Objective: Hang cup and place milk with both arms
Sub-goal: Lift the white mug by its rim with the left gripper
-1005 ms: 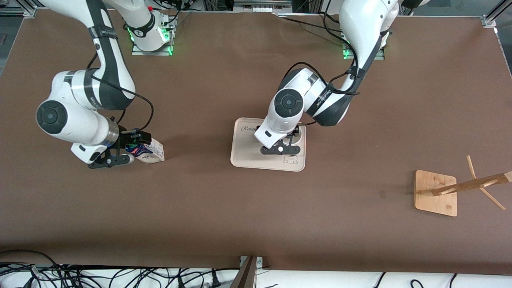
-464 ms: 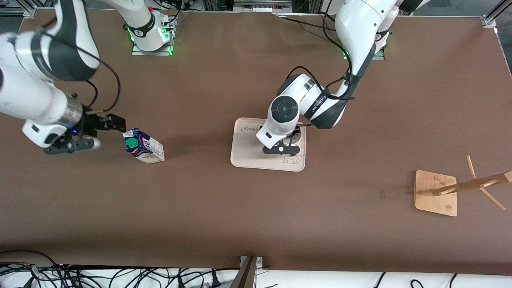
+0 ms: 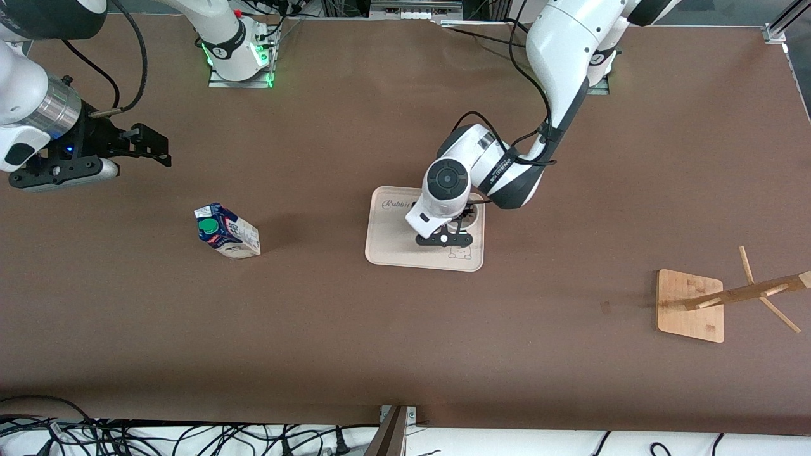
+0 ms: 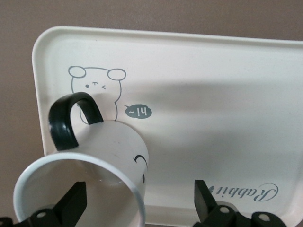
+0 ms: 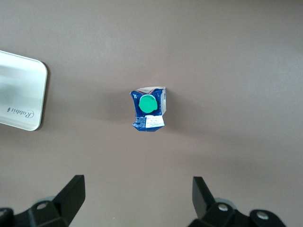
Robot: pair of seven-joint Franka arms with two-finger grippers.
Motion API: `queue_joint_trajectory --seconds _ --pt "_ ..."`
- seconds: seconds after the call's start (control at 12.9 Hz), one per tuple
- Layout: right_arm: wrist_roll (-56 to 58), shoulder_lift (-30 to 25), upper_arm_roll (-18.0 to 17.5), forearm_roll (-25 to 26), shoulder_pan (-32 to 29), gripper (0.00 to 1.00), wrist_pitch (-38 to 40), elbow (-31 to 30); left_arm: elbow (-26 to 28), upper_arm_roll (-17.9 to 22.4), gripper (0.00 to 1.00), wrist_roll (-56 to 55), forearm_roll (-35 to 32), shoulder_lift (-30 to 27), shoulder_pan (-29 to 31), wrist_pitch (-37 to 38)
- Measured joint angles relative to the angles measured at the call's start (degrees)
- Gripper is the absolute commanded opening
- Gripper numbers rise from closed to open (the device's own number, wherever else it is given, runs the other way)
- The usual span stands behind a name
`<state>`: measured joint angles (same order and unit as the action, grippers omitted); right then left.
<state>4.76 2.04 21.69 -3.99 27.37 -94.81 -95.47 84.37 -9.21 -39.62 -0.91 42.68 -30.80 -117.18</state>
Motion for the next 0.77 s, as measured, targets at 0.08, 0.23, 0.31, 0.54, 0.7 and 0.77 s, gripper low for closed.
queue_joint_trajectory --seconds 0.08,0.23,0.31,0.54,0.7,0.77 --pt "0.0 0.08 0.01 0.11 0.0 1.0 -0.01 -0.26 0.0 -0.01 0.92 0.0 -0.02 0.22 -0.01 -0.2" --pt "0.0 0.06 0.13 1.52 -0.01 1.0 -0.02 -0.43 0.0 -0.02 0.14 -0.01 -0.05 0.66 -0.02 -0.72" --pt "0.0 -0.03 0.15 2.41 -0.01 1.0 -0.02 -0.43 0.0 -0.02 0.0 -0.02 -0.05 0.78 -0.02 -0.8" --pt "0.0 -0.33 -0.08 2.94 -0.55 1.0 -0.02 -0.43 0.0 -0.04 0.0 -0.13 -0.05 0.82 -0.02 -0.82" --pt "0.1 -0.34 -5.61 3.01 -6.6 1.0 -0.02 -0.43 0.01 -0.02 0.0 -0.28 -0.05 0.9 0.02 -0.81" --pt "0.27 -0.34 -11.07 3.02 -12.34 1.0 -0.02 -0.43 0.0 0.03 0.0 -0.4 -0.05 0.89 0.07 -0.8"
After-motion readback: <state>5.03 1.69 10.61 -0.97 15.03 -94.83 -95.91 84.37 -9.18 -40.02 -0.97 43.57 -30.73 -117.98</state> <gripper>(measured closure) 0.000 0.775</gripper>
